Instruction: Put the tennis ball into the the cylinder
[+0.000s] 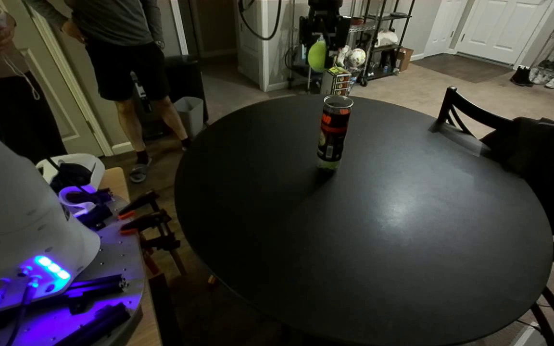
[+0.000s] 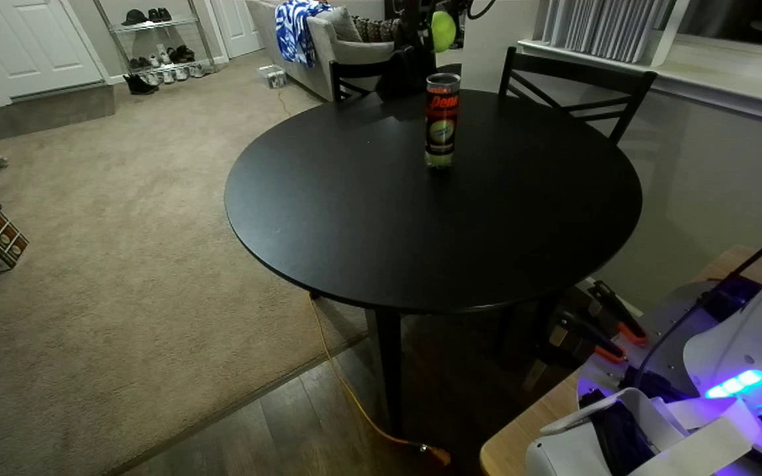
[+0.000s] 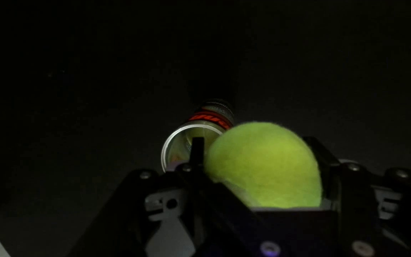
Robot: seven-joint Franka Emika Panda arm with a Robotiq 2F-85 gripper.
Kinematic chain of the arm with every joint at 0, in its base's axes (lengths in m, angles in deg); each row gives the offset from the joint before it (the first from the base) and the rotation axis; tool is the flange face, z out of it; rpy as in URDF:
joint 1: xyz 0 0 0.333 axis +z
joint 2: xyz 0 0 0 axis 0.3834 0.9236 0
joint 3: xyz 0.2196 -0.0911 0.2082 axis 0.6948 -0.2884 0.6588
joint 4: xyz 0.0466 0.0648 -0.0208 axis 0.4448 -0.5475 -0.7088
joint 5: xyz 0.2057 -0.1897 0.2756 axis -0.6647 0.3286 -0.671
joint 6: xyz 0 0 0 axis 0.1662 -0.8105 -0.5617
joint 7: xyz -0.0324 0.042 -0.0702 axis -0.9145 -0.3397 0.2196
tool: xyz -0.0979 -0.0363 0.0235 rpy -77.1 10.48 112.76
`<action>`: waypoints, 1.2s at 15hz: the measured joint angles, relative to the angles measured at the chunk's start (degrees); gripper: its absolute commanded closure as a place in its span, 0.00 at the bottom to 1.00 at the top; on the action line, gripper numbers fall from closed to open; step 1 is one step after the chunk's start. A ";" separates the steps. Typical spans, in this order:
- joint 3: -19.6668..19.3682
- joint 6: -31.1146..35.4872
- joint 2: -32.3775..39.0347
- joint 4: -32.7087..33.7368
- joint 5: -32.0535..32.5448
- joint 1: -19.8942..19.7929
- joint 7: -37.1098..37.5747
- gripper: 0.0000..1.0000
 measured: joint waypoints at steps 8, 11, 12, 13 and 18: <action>-0.15 -4.30 5.82 7.14 -0.75 -1.54 -4.32 0.57; -0.14 -4.30 6.81 7.91 -0.88 -1.57 -4.92 0.57; -0.17 -4.30 7.03 7.98 -1.04 -1.62 -5.07 0.57; -0.18 -4.30 7.19 7.98 -1.24 -1.73 -5.20 0.57; -0.21 -4.29 7.80 7.98 -2.61 -2.91 -6.60 0.57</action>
